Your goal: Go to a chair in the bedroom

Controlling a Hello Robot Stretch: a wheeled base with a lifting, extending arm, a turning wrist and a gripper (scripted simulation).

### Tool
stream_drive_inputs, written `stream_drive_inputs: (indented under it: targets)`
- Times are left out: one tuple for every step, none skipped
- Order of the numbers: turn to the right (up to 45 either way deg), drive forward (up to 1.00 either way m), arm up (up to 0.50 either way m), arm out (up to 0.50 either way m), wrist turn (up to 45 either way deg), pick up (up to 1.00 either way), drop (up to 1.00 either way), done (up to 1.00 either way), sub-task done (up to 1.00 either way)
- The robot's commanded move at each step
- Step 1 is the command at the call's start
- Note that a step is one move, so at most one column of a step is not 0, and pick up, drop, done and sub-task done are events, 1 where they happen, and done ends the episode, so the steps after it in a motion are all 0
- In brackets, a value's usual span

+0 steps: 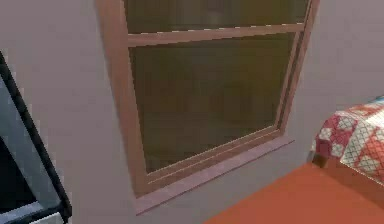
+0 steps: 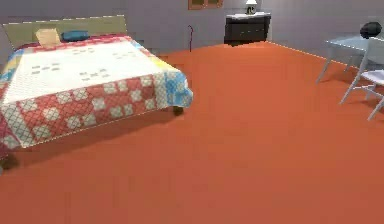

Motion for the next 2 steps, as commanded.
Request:
stream_drive_inputs:
  targets:
    - [45.0,0.0,0.0,0.0,0.0,0.0,0.0,0.0,0.0]
    - [39.0,0.0,0.0,0.0,0.0,0.0,0.0,0.0,0.0]
